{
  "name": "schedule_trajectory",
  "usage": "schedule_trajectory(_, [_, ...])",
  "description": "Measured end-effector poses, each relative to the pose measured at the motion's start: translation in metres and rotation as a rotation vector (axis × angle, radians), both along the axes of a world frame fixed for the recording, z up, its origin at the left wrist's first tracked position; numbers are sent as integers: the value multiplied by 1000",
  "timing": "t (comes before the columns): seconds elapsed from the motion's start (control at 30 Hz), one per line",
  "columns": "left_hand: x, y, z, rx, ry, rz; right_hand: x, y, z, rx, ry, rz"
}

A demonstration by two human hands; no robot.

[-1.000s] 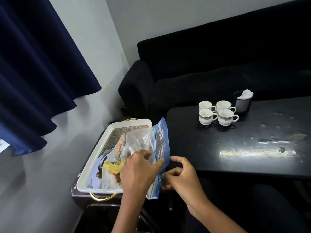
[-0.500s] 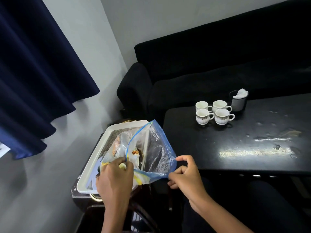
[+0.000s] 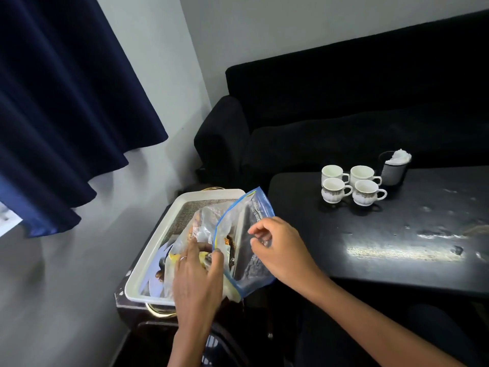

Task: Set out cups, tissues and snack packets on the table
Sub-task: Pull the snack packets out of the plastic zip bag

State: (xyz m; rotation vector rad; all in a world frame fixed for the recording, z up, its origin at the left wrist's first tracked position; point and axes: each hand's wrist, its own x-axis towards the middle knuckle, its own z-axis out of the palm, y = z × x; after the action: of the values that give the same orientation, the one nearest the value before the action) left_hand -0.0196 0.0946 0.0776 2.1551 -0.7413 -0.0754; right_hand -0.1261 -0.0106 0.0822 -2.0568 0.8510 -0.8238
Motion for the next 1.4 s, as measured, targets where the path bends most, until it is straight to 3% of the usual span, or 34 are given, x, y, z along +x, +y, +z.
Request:
schedule_trajectory(0.2, [4,1,-5,60,67,-50,55,-25,-20,62,390,220])
schedule_trajectory(0.4, [10,1,-10,136,98,-65,94,-28,-42,108,478,362])
schedule_trajectory(0.67, [17,0,-17,185,64,-42,106,-23,-50,-21,477,362])
schedule_trajectory(0.87, [20,-1,-23,230,16,-58,103,-10,-53,45,308,230])
schedule_trajectory(1.17, [22,1,-25,224,17,-46,74,-11,-35,-25,268,58])
schedule_trajectory(1.4, [21,0,-23,227,13,-52,34,-17,-11,38,167,0])
